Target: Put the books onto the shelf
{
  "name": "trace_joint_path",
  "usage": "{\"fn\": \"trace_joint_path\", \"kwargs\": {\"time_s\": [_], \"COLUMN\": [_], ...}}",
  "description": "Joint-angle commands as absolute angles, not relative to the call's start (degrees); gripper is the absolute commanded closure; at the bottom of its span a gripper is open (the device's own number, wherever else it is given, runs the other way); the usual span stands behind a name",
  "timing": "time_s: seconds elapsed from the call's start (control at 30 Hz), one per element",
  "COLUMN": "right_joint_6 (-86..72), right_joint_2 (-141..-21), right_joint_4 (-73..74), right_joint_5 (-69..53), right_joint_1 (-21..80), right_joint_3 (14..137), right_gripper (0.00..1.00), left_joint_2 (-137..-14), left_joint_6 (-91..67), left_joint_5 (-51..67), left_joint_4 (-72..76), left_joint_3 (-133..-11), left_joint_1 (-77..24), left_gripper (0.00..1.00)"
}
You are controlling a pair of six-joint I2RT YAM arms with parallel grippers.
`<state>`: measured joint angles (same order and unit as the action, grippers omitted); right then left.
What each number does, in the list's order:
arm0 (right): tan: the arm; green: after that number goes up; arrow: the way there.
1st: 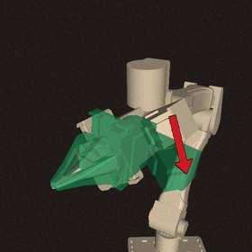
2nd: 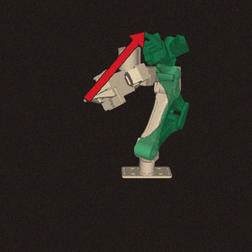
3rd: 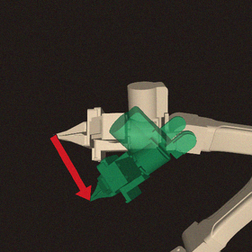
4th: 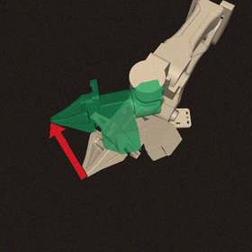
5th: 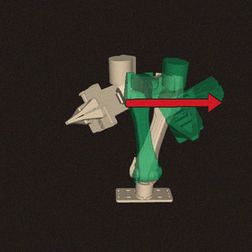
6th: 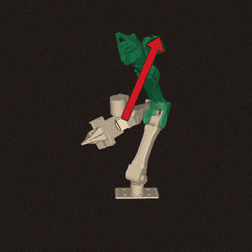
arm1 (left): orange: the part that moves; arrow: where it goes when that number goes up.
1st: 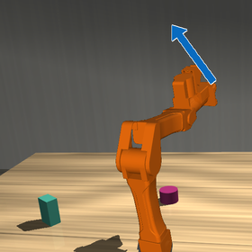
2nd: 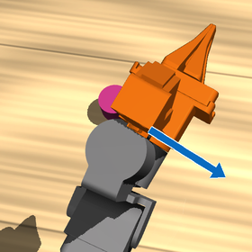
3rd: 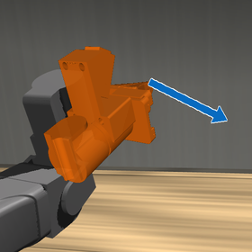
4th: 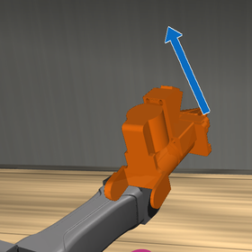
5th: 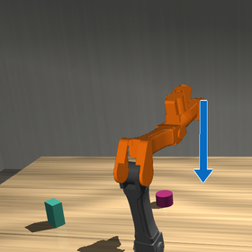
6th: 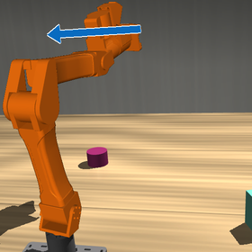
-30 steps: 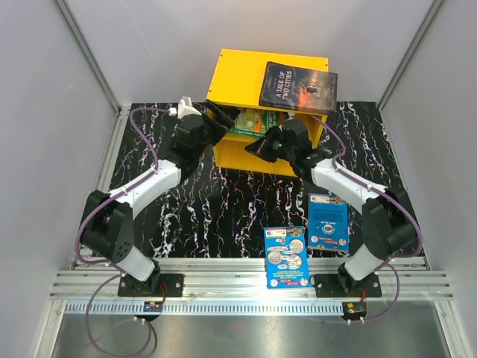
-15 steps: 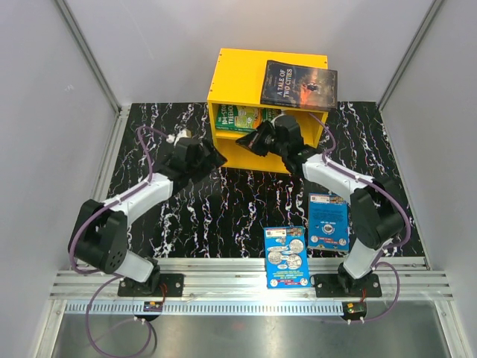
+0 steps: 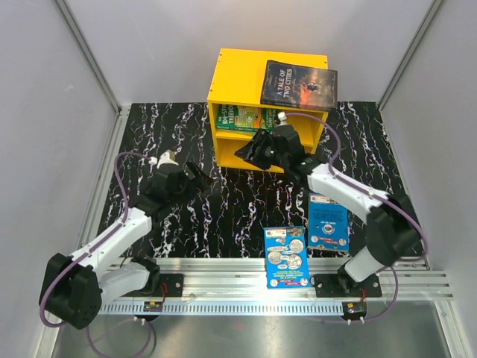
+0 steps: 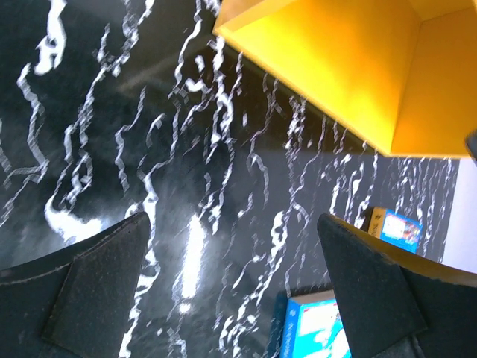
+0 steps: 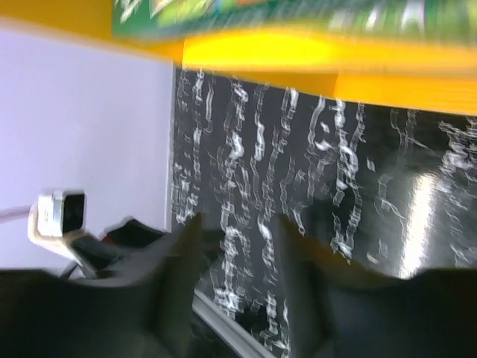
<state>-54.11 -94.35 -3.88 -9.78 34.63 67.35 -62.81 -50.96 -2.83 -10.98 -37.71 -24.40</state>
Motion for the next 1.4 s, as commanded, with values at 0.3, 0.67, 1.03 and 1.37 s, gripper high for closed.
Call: {"fn": "trace_joint_path", "kwargs": {"time_s": [0.3,0.67,1.03,1.37], "right_joint_6": [-51.8,-62.2,-62.8,-63.7], "right_joint_2": [-58.8,-50.6,-44.3,-41.4], "right_joint_4": [30.3,46.8,46.2,44.8], "right_joint_5": [14.1,12.2,9.3,7.4], "right_joint_1": [37.5,37.6,37.5,37.6], "right_joint_3": [46.9,35.2,31.5,28.2], "right_gripper": [0.00,0.00,0.00,0.00], "left_joint_2": [-61.6,-76.0,-86.4,-98.8], "left_joint_6": [-53.7,-63.4,-74.1,-81.1], "left_joint_5": [-0.7,-0.3,-0.3,-1.1], "left_joint_4": [-2.0,3.7,13.7,23.6], "left_joint_3": [-28.7,-32.6,-33.6,-37.4], "left_joint_1": [-37.1,-63.0,-73.1,-78.1], "left_gripper": [0.01,0.01,0.01,0.03]}}
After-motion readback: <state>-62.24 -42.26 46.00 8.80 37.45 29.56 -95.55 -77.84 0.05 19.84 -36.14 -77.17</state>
